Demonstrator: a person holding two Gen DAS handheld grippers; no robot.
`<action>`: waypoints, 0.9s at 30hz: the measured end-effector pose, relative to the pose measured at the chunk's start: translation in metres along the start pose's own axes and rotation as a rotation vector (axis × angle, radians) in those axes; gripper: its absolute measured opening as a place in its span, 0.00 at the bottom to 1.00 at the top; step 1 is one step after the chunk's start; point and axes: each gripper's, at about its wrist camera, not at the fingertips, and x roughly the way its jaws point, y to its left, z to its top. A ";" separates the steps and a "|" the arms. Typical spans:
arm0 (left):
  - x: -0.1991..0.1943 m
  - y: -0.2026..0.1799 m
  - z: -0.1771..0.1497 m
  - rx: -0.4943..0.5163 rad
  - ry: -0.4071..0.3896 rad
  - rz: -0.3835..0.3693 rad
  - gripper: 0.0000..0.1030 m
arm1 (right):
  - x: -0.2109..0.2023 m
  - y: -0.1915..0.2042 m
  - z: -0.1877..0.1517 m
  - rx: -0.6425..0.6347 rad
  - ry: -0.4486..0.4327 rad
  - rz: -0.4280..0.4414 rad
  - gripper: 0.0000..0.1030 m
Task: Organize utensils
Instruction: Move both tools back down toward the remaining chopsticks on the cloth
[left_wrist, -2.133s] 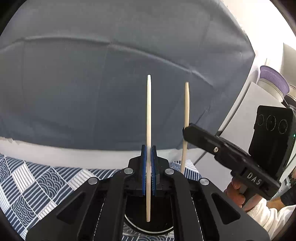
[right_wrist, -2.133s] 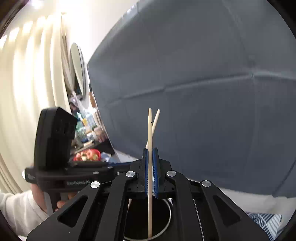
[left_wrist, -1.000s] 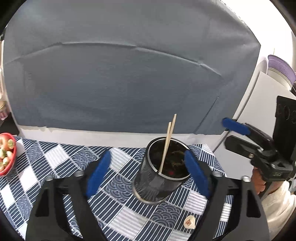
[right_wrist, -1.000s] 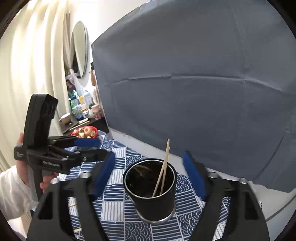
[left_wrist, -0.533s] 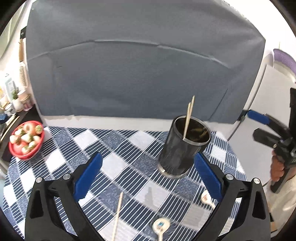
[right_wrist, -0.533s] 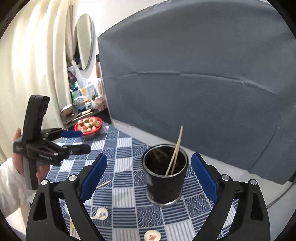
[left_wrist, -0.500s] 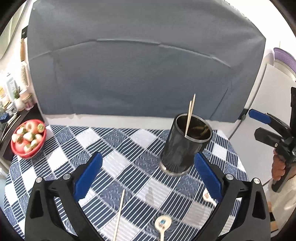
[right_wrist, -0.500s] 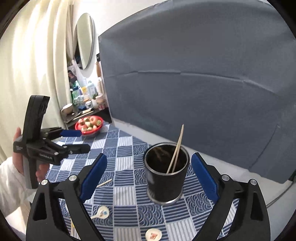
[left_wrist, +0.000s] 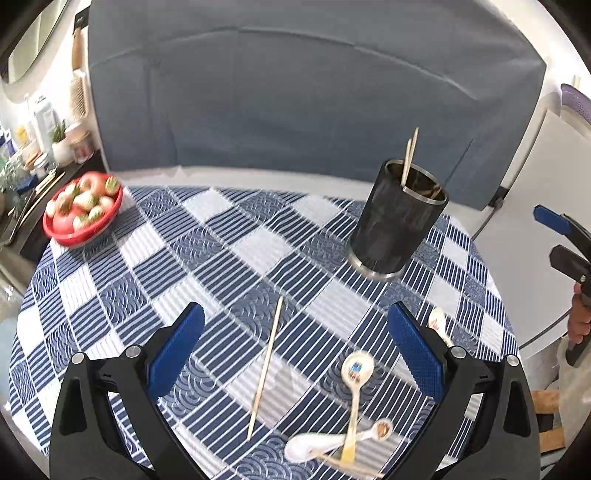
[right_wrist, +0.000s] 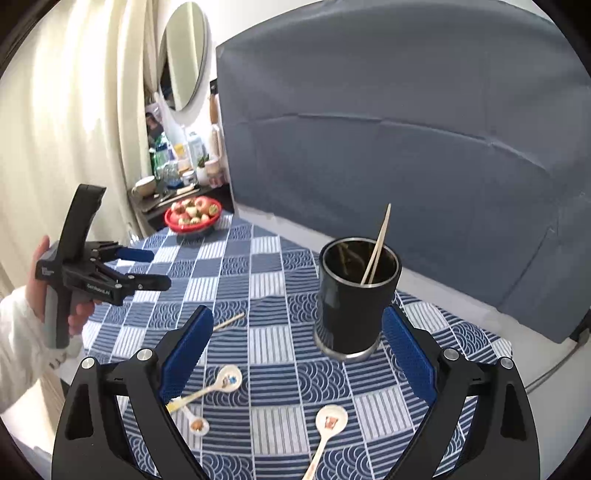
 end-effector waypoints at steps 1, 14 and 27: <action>0.001 0.002 -0.004 -0.001 0.010 0.004 0.94 | -0.001 0.003 -0.003 -0.005 0.007 0.001 0.86; 0.027 0.020 -0.022 0.030 0.102 0.013 0.94 | 0.004 0.028 -0.035 -0.039 0.120 0.015 0.86; 0.075 0.032 -0.020 0.190 0.242 -0.069 0.94 | 0.035 0.076 -0.060 0.010 0.268 -0.021 0.86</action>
